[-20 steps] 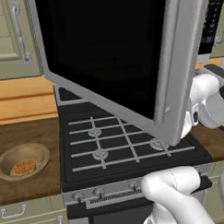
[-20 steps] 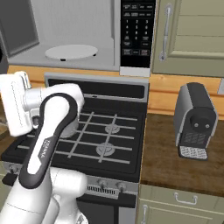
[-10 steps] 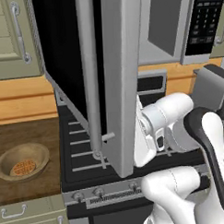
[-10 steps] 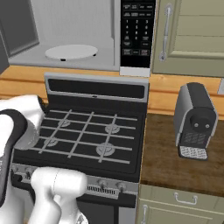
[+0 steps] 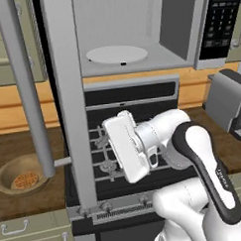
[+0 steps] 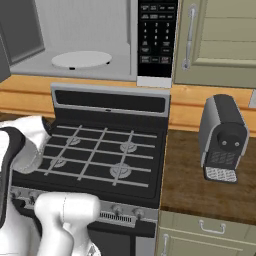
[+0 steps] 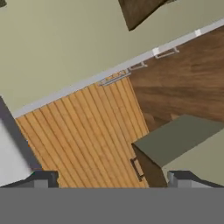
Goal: Open the microwave, place the bowl with waffle inside the microwave, then close the microwave door and turn it on.
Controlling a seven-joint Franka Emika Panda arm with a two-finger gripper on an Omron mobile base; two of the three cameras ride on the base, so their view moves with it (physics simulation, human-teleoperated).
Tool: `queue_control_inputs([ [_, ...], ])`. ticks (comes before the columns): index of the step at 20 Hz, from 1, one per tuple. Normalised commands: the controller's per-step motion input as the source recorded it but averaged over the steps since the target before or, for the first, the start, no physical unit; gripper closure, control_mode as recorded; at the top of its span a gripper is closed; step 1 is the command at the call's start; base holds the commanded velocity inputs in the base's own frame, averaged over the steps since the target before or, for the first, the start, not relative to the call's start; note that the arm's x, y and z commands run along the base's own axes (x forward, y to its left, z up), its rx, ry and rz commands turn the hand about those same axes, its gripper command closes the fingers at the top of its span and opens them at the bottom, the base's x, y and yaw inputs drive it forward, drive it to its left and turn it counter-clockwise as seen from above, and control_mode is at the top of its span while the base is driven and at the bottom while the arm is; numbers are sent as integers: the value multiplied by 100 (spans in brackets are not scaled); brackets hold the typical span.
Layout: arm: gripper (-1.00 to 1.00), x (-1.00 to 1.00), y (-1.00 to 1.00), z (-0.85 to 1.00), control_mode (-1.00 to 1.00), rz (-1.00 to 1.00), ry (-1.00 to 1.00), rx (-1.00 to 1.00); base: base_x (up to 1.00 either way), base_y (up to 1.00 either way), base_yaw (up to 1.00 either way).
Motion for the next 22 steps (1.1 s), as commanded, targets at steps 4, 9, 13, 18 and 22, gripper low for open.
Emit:
queue_control_inputs([
  [4,-100,100,28,-88,-100,5,-4,-19,0,0,0],
  [9,-100,89,91,-78,-100,0,-2,-25,0,0,0],
  [13,-100,82,79,-27,-100,0,0,-13,0,0,0],
  [18,-100,68,16,-46,-100,3,0,-9,0,0,0],
  [22,-100,63,14,-63,-100,5,0,-13,0,0,0],
])
